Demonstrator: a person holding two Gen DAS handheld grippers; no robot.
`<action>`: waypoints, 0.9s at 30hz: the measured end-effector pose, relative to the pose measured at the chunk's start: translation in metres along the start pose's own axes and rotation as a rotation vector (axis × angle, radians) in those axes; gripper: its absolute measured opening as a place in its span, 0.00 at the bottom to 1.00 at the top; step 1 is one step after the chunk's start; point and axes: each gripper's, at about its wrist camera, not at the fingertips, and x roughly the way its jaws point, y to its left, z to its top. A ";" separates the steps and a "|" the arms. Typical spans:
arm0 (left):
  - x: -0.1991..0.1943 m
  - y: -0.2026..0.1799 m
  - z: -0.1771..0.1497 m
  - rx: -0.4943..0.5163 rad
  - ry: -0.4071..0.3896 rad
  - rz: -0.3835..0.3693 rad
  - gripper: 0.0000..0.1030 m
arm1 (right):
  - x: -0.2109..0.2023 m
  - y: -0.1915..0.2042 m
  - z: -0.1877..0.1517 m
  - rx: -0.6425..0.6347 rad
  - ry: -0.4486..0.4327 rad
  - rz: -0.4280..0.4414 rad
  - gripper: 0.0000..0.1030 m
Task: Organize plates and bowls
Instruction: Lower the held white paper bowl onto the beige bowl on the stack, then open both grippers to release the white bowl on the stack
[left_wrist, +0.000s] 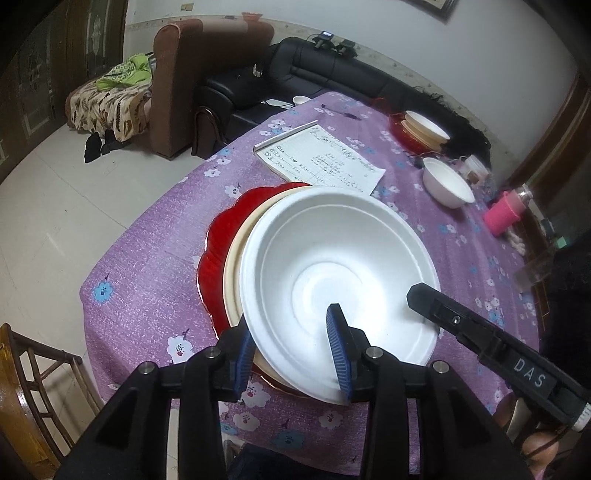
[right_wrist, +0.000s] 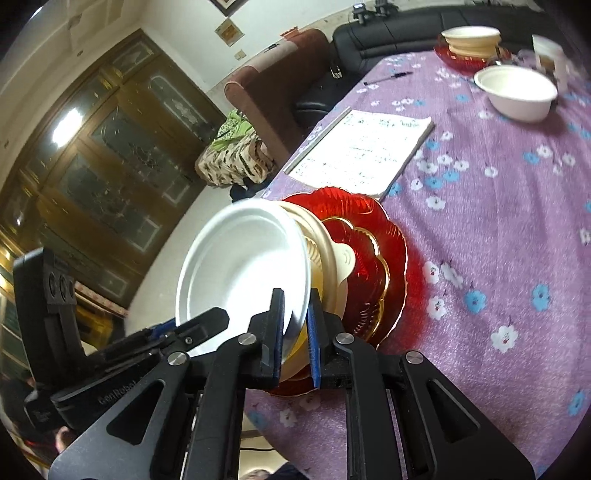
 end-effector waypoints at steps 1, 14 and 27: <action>0.000 -0.001 0.000 0.006 0.000 0.006 0.36 | 0.000 0.001 0.000 -0.011 0.000 -0.009 0.13; -0.005 -0.014 -0.004 0.072 -0.044 0.115 0.36 | -0.015 0.005 0.001 -0.069 -0.072 -0.049 0.47; -0.015 -0.020 -0.002 0.118 -0.118 0.237 0.40 | -0.024 -0.008 0.005 -0.008 -0.105 -0.043 0.47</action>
